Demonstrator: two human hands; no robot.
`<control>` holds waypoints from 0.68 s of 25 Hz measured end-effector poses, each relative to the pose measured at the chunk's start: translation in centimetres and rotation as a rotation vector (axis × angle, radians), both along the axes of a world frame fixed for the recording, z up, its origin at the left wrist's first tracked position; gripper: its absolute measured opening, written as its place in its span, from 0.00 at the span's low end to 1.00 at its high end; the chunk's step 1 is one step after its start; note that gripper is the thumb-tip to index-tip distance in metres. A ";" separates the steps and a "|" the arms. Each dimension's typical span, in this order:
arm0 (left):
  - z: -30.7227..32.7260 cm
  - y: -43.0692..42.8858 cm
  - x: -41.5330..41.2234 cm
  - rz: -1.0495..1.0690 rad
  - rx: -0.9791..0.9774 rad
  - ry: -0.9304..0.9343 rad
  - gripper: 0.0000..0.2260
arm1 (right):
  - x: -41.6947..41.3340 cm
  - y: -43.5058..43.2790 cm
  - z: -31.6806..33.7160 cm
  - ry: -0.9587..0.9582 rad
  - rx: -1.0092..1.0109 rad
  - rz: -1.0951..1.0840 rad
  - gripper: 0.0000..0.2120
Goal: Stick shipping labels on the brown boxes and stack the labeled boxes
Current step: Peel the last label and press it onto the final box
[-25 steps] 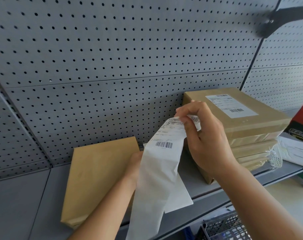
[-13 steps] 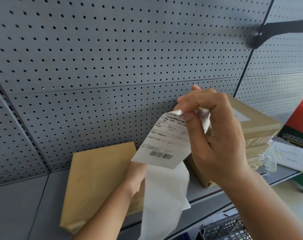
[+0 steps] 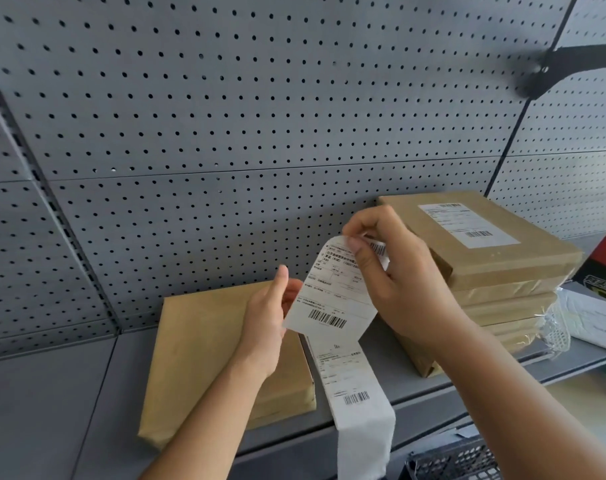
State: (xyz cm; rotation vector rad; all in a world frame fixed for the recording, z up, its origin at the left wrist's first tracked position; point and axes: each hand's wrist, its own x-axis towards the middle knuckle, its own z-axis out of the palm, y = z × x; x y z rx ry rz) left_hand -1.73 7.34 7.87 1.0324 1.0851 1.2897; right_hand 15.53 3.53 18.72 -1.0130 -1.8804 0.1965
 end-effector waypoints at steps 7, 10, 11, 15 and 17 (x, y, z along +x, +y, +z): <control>2.1 -3.7 -4.8 -0.065 0.222 0.210 0.09 | -4.0 3.1 -3.9 -0.141 -0.196 0.066 0.06; 1.5 -4.1 -6.5 0.072 0.196 0.224 0.05 | -6.4 4.2 -5.2 -0.194 -0.159 0.090 0.14; 1.2 -4.1 -7.2 0.112 0.176 0.226 0.05 | -7.0 4.6 -5.6 -0.200 -0.167 0.076 0.18; -0.7 -4.0 -10.4 0.261 0.051 0.230 0.05 | -9.1 5.9 -8.3 0.080 -0.678 0.075 0.19; -1.6 -3.9 -11.7 0.304 -0.021 0.231 0.05 | -9.9 6.1 -10.2 0.262 -0.963 0.152 0.14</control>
